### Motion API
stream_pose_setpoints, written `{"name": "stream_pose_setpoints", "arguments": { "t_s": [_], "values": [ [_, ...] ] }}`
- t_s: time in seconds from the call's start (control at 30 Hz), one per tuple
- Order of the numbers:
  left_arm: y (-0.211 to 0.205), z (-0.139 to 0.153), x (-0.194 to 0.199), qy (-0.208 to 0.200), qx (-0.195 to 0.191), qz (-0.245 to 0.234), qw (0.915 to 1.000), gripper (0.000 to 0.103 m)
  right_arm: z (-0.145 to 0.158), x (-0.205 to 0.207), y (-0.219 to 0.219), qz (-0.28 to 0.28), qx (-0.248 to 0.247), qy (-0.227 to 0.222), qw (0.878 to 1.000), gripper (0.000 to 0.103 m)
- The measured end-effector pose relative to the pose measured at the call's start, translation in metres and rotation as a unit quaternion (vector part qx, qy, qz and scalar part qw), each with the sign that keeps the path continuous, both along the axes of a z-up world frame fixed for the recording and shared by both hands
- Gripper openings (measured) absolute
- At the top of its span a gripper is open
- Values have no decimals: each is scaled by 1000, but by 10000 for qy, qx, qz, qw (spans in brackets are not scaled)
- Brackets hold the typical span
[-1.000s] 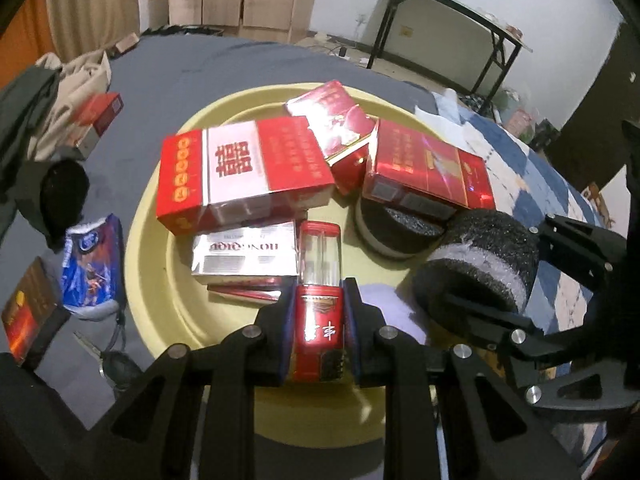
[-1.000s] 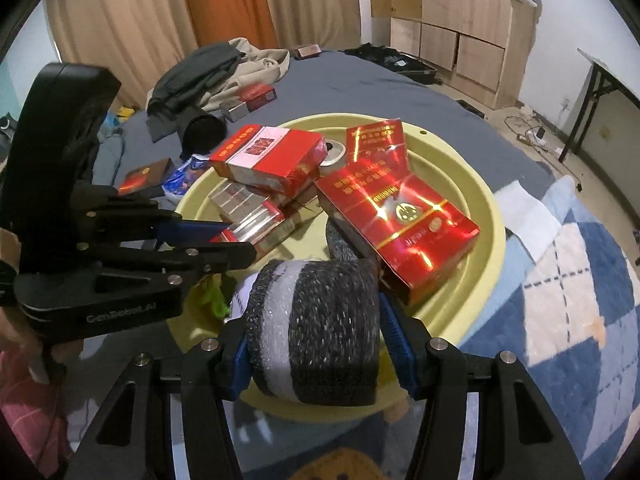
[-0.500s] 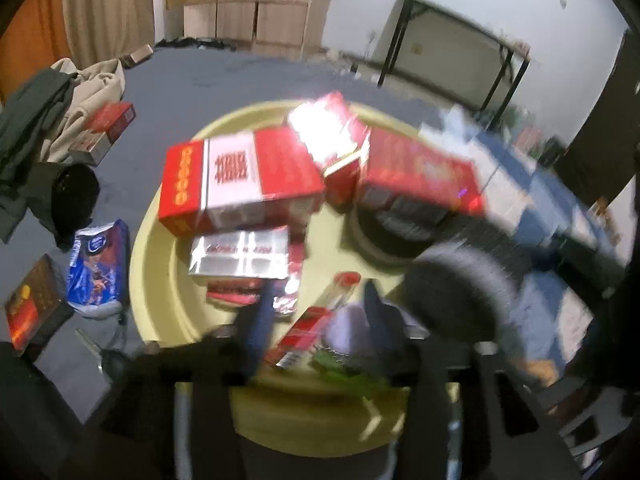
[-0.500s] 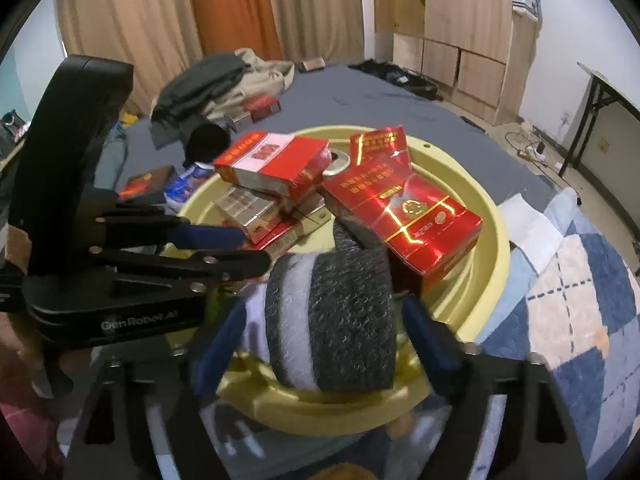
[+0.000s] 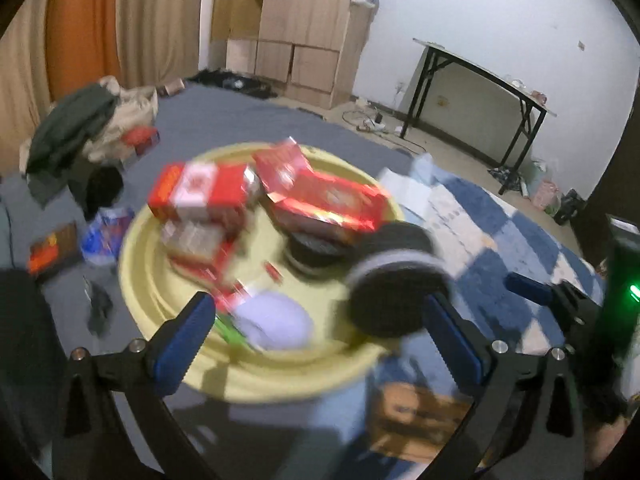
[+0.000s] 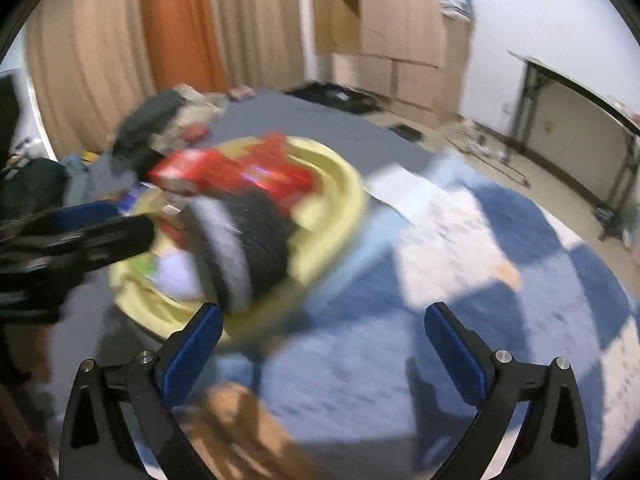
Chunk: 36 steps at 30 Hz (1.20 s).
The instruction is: Organize rigid objects
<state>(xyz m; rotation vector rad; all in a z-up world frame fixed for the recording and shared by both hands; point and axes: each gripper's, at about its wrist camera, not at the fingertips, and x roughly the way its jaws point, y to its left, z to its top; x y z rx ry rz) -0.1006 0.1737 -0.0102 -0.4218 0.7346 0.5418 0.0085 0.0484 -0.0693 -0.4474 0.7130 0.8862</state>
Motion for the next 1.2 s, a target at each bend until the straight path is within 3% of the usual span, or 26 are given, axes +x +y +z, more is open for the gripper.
{"name": "stream_pose_setpoints", "arguments": {
  "t_s": [0.23, 0.4, 0.53, 0.63, 0.77, 0.9, 1.0, 1.2],
  "values": [
    [-40, -11, 1, 179, 104, -158, 9997, 103, -9, 31, -30, -277, -75, 389, 9988, 103],
    [-44, -34, -3, 536, -102, 191, 9983, 103, -14, 34, -25, -151, 115, 730, 9971, 103],
    [-60, -55, 1, 642, -184, 308, 9973, 103, -34, 41, -22, -108, -265, 529, 9982, 103],
    [-60, -72, 7, 627, -623, 677, 9938, 103, -37, 48, -27, -113, -344, 373, 9986, 103],
    [-53, -83, 13, 356, -665, 1085, 9912, 103, -36, 48, -22, 134, -677, -111, 9976, 103],
    [-54, -91, 23, 281, -278, 1274, 9911, 103, -44, 51, -8, 542, -955, -284, 9935, 103],
    [-56, -94, 27, 354, -121, 1312, 9907, 103, -49, 56, -5, 583, -835, -316, 9943, 103],
    [-56, -95, 28, 379, -44, 1321, 9905, 103, -55, 60, -4, 582, -819, -343, 9943, 103]
  ]
}}
